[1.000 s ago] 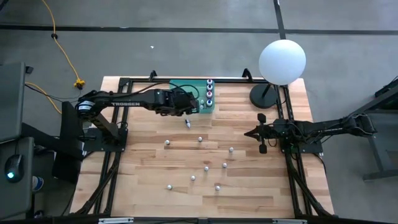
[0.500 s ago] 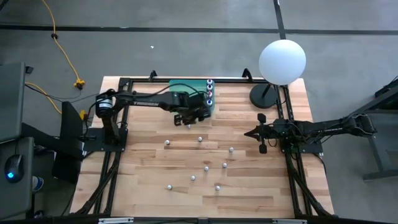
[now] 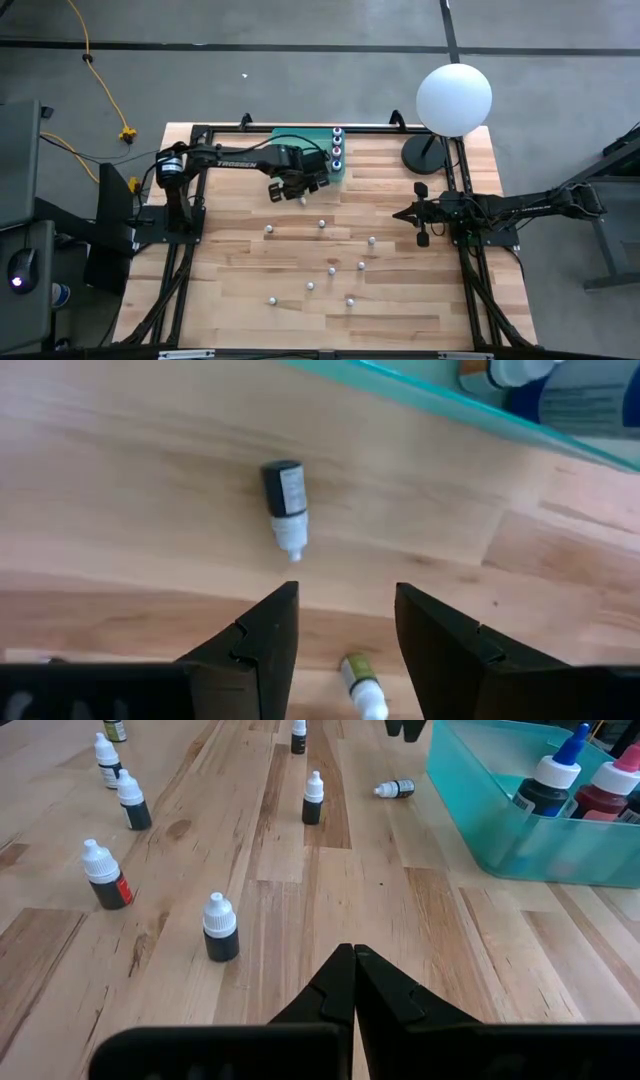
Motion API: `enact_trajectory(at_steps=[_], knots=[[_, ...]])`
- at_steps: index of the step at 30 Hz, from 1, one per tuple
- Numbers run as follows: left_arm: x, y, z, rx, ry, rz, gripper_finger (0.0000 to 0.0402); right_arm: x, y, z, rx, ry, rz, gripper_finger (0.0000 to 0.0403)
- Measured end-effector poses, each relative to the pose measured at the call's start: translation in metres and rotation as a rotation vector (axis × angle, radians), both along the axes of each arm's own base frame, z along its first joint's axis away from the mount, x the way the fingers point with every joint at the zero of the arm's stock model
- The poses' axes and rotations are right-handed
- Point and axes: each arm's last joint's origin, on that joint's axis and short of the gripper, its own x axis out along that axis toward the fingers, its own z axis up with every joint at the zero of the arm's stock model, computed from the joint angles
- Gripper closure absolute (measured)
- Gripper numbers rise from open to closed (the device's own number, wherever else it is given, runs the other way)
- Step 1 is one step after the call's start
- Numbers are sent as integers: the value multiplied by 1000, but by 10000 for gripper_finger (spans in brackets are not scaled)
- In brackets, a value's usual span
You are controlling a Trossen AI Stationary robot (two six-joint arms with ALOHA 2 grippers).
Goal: Pick & Place food coloring
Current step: Put the small black food coloring bottle into the blue transparent bin
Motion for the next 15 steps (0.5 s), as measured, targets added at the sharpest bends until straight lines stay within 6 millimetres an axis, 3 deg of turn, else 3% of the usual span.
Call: enact_trajectory(at_steps=[7, 15], knots=[[4, 2, -21, -59, 60, -3, 241, 0, 0, 0, 0, 0, 0, 402], [8, 4, -31, -52, 82, 2, 241, 0, 0, -1, 0, 6, 0, 402]])
